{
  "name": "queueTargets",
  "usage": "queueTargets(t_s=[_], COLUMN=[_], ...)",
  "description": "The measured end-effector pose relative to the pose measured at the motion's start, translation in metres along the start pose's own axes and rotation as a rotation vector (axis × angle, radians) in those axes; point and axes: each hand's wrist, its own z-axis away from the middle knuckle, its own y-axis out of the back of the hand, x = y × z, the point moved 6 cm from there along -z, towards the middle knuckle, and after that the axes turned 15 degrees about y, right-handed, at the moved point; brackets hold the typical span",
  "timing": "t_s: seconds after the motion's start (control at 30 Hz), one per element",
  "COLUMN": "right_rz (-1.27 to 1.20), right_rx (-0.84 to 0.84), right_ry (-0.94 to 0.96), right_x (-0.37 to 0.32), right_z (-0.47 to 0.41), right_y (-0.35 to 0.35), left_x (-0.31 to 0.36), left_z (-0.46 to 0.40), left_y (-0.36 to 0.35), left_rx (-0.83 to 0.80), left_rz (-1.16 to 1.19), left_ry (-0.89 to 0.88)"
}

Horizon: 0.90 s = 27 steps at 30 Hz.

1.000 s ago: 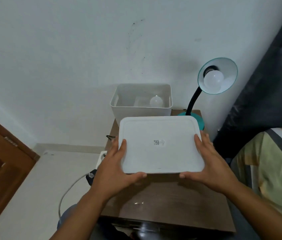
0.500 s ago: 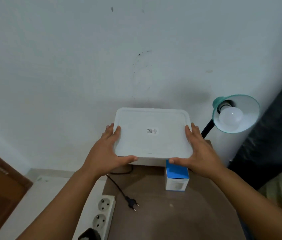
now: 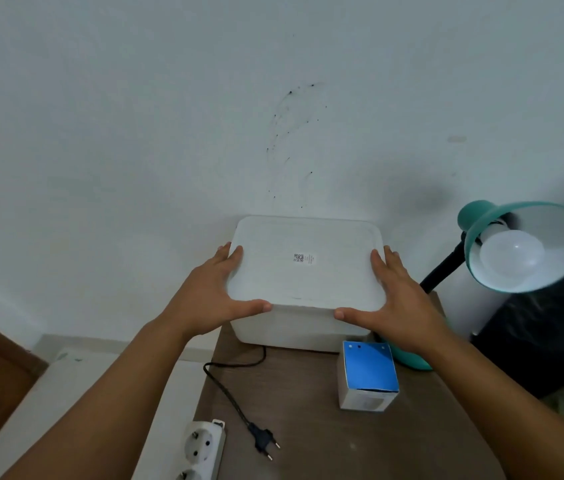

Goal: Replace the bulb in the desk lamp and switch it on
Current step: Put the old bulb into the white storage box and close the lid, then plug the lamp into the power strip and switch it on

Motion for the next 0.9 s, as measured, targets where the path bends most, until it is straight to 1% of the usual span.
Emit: queueTargets(t_s=[0.3,0.43,0.7,0.83,0.9], right_rz=[-0.052,-0.05,-0.06,-0.028,-0.028], right_rx=[-0.004,-0.034,-0.039,-0.053,-0.028], right_ry=[-0.03,-0.028,-0.024,0.004,0.039], right_x=[0.0,0.001,0.005,0.001,-0.004], right_z=[0.003,0.002,0.004,0.005,0.008], right_y=[-0.004,-0.005,-0.014,-0.011,-0.007], left_x=[-0.003,-0.004,-0.011,-0.012,-0.013], left_z=[0.0,0.0,0.001,0.006,0.012], left_y=[-0.001,0.002,-0.006,-0.005,-0.003], left_rx=[-0.022,-0.016,-0.074,-0.071,-0.062], left_rz=[0.114,0.138,0.167,0.178,0.195], left_ry=[-0.001,0.01,0.053,0.074,0.071])
